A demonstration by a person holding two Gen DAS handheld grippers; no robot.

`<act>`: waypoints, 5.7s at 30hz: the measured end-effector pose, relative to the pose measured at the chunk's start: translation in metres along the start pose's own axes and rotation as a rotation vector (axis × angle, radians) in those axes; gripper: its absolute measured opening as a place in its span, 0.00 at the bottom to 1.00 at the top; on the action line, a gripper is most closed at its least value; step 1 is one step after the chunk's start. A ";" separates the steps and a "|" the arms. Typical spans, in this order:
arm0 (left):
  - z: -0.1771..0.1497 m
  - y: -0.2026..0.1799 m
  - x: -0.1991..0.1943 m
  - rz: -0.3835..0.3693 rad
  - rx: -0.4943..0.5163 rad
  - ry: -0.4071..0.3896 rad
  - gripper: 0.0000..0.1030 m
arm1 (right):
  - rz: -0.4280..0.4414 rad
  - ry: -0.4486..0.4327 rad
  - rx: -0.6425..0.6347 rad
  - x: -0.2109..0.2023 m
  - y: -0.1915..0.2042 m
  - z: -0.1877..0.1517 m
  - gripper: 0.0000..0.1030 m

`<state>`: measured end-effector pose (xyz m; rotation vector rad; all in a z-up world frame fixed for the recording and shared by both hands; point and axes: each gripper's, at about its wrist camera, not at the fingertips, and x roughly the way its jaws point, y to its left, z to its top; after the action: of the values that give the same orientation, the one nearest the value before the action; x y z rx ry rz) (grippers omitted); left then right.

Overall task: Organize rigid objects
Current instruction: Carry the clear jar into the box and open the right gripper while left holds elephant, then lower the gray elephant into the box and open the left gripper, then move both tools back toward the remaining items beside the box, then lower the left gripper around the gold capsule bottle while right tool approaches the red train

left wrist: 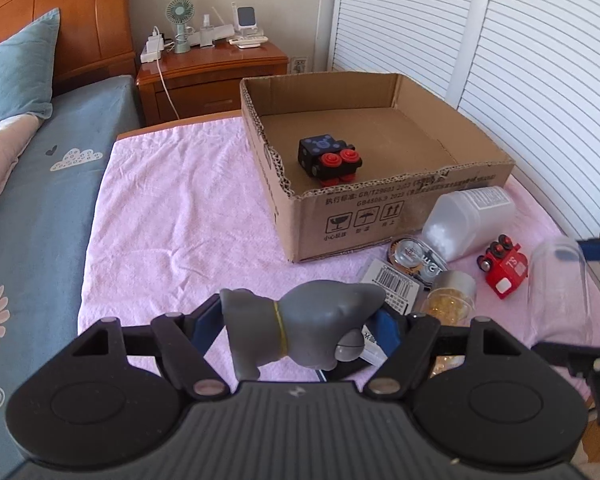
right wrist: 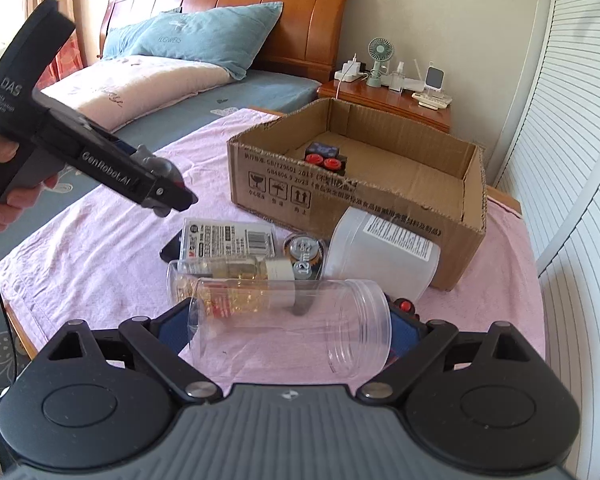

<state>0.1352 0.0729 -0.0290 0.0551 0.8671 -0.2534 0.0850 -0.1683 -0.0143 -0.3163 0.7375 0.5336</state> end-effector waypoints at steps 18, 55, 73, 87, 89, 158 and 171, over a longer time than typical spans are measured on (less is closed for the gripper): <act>0.043 0.004 -0.026 -0.027 0.070 -0.054 0.73 | -0.083 -0.040 0.050 0.039 -0.073 0.117 0.94; 0.133 -0.025 0.034 -0.031 0.132 -0.054 0.73 | -0.214 0.129 0.201 0.038 -0.078 0.094 1.00; 0.186 -0.073 0.125 -0.079 0.069 0.038 0.90 | -0.246 0.124 0.378 0.012 -0.106 0.037 1.00; 0.162 -0.051 0.046 -0.022 0.072 -0.025 0.94 | -0.229 0.086 0.405 -0.006 -0.094 0.031 1.00; 0.152 -0.050 0.033 -0.013 0.085 -0.037 0.96 | -0.230 0.078 0.408 -0.010 -0.089 0.030 1.00; -0.057 -0.082 0.007 0.002 -0.247 0.100 0.98 | -0.125 0.165 0.413 0.008 -0.068 -0.078 1.00; -0.046 -0.083 0.033 0.053 -0.265 0.027 0.98 | -0.189 0.192 0.279 0.019 -0.045 -0.080 1.00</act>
<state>0.1010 -0.0075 -0.0798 -0.1656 0.9182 -0.0873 0.0780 -0.2347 -0.0797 -0.1749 0.9456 0.2185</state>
